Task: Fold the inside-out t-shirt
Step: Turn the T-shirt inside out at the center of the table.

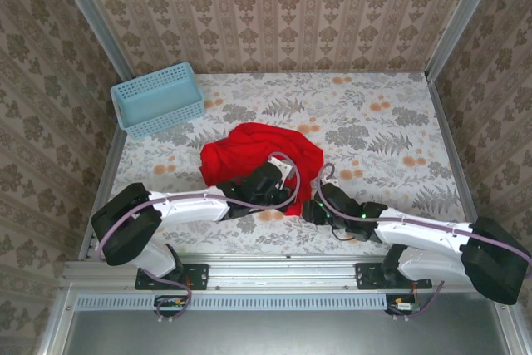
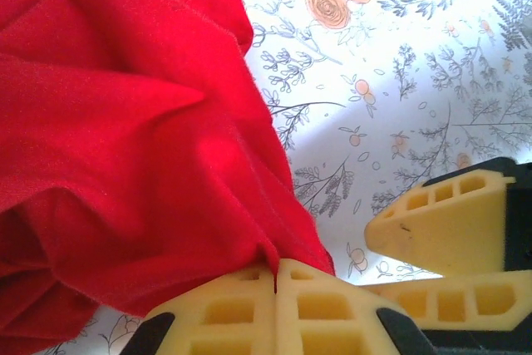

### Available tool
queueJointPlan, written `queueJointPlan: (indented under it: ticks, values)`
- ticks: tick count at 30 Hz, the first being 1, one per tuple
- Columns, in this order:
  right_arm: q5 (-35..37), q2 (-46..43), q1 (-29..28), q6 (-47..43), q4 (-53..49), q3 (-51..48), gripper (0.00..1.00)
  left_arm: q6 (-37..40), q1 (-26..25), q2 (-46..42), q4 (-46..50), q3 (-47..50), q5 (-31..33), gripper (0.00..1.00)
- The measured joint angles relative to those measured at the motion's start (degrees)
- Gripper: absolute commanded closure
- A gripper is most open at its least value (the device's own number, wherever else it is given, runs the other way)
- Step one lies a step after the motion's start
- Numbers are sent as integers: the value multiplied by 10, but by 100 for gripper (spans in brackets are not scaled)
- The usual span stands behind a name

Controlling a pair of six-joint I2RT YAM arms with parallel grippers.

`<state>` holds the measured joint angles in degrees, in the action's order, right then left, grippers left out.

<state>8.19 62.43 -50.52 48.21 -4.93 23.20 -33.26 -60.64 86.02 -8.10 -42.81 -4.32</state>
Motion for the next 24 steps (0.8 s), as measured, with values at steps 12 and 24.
queueJointPlan:
  ticks: [12,24]
  values:
    - [-40,-127,0,17,96,-59,38,-6,-12,-60,0,0,-5,100]
    - [-77,-52,-19,14,128,-56,73,-14,-11,-61,-1,-20,-4,100]
